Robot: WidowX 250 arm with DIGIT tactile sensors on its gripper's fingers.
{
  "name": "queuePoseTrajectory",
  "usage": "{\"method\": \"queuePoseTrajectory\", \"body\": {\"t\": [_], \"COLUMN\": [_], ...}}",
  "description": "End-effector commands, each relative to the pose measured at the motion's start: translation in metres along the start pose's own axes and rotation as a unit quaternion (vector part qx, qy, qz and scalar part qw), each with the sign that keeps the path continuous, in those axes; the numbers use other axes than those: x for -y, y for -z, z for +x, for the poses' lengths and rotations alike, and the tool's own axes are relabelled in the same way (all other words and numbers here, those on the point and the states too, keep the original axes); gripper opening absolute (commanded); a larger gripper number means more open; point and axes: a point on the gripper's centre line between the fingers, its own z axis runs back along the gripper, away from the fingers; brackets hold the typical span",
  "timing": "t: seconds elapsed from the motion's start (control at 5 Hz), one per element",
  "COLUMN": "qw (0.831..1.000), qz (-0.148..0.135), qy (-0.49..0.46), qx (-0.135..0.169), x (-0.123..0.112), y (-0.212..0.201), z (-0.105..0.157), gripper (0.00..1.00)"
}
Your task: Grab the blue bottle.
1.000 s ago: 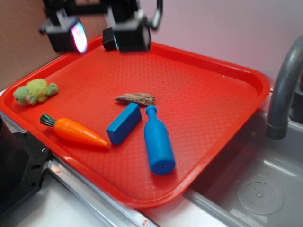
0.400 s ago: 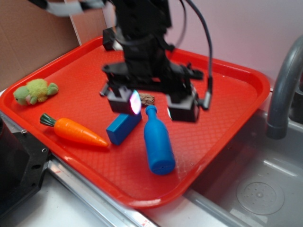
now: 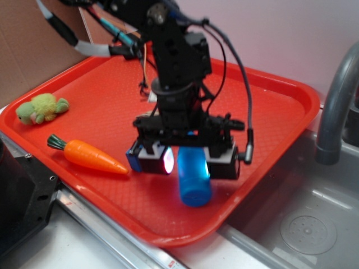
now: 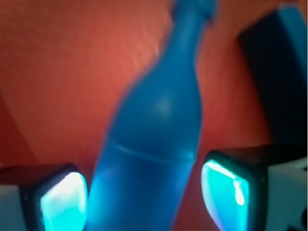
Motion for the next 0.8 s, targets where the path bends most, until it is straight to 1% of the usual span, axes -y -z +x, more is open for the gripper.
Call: {"method": "queuePoseTrajectory", "body": {"t": [0.0,0.2,0.4,0.6], "qw": [0.999,0.996,0.979,0.983], "qz": [0.008,0.013,0.016,-0.009], "qy": [0.013,0.09,0.189,0.161], "qx": [-0.035,-0.002,0.075,0.084], "x": [0.011,0.012,0.002,-0.029], "y": [0.014,-0.01,-0.06,-0.113], "z": [0.008,-0.008,0.001,0.01], "gripper": [0.0,0.0,0.0,0.0]}}
